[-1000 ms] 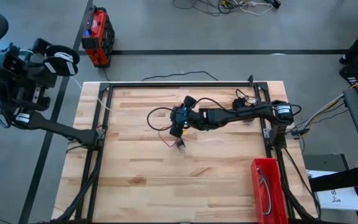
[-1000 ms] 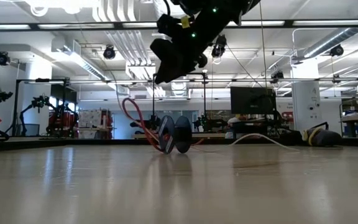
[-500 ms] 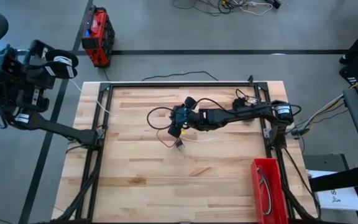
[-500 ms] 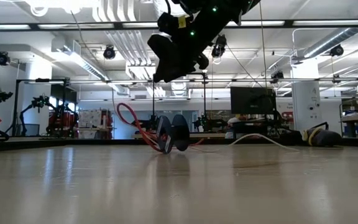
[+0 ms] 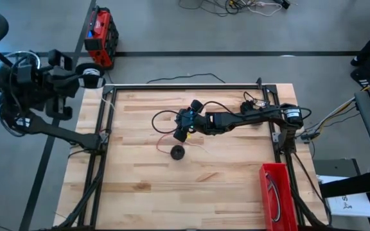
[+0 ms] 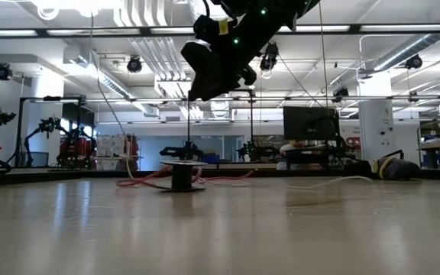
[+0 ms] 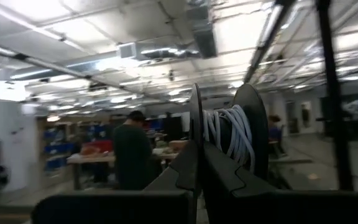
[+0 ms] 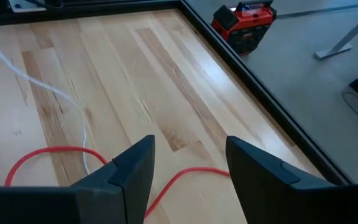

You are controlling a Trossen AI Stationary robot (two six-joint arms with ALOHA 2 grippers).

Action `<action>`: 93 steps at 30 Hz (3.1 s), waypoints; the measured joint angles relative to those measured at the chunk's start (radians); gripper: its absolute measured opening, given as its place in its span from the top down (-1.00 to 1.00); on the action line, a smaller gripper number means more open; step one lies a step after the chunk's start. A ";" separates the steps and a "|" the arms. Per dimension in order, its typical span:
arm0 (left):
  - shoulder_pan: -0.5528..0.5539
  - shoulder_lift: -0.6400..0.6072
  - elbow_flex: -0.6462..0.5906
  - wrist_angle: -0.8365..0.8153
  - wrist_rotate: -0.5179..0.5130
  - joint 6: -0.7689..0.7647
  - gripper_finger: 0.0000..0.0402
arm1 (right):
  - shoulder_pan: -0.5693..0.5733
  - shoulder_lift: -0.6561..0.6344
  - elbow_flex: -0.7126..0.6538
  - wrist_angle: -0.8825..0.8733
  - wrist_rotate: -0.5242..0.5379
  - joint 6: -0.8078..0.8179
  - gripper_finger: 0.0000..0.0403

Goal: Coil cords
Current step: Coil the white wire onto the spool

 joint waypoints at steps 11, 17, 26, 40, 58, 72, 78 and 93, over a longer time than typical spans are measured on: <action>0.000 -0.001 -0.101 0.081 -0.105 0.013 1.00 | 0.000 0.000 0.000 0.002 0.000 0.000 0.06; 0.000 -0.025 -0.193 0.106 -0.104 -0.012 1.00 | 0.000 0.000 0.000 0.002 0.000 0.000 0.05; 0.000 -0.104 -0.379 0.150 -0.071 -0.108 1.00 | 0.000 0.000 0.000 0.002 0.000 0.000 0.05; -0.024 -0.180 -0.800 0.385 -0.111 -0.101 1.00 | 0.000 0.000 0.000 0.016 0.000 0.008 0.07; -0.075 -0.354 -1.284 0.653 -0.522 -0.281 1.00 | -0.007 0.007 0.054 0.168 0.000 0.028 0.08; -0.075 -0.360 -1.404 0.926 -0.485 -0.255 1.00 | 0.015 0.073 0.054 0.262 -0.210 0.002 0.08; -0.076 -0.364 -1.392 0.925 -0.443 -0.253 1.00 | 0.020 0.195 0.053 0.434 -0.204 -0.031 0.08; -0.076 -0.363 -1.392 0.922 -0.436 -0.275 1.00 | -0.032 0.325 0.106 0.543 -0.094 -0.062 0.08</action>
